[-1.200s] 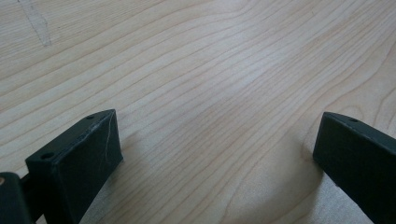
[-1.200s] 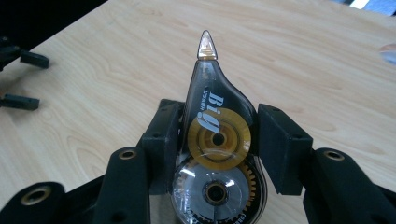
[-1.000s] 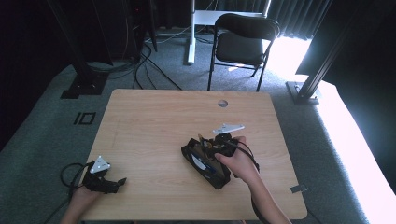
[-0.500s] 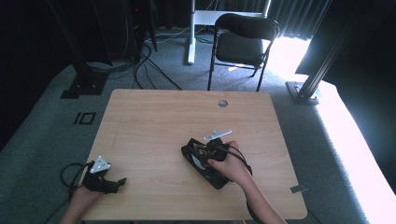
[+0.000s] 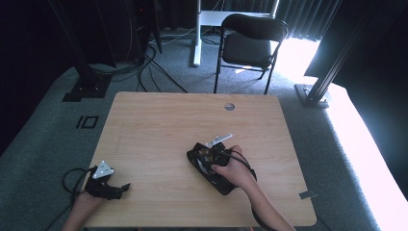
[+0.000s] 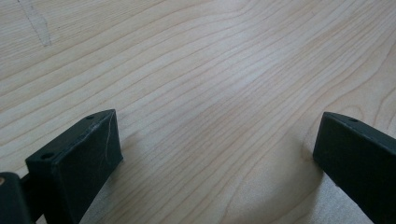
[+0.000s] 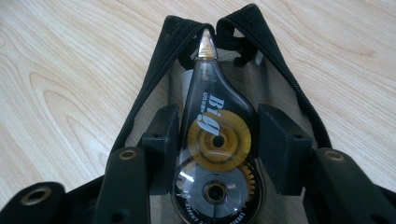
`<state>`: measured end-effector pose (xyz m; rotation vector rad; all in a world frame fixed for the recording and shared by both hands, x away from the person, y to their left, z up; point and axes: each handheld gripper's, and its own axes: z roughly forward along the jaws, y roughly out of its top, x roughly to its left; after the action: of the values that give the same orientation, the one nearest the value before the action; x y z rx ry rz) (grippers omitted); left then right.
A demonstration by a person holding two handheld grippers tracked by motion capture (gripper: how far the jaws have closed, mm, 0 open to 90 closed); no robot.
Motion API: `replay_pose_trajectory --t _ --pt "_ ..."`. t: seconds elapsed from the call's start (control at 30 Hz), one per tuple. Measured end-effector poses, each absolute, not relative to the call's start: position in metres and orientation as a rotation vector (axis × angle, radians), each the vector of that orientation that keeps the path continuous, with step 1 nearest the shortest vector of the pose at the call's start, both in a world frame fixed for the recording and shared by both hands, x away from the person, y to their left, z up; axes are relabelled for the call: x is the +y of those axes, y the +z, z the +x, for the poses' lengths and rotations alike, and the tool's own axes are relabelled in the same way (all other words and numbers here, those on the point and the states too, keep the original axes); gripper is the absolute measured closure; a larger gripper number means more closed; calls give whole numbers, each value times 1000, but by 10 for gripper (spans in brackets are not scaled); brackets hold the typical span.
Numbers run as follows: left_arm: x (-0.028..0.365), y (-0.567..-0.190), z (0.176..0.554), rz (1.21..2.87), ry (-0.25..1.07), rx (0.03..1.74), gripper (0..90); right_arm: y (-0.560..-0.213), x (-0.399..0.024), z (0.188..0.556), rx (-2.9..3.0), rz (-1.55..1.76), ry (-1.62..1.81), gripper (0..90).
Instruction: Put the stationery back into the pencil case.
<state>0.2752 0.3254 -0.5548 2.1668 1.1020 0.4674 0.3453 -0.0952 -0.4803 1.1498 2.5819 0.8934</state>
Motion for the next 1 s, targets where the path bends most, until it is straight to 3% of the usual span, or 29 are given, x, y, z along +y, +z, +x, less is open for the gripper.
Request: replay_pose_trajectory --t 1.0 --pt "325 -555 275 2167 467 1102 12 -489 -93 355 2637 1134 823 465"
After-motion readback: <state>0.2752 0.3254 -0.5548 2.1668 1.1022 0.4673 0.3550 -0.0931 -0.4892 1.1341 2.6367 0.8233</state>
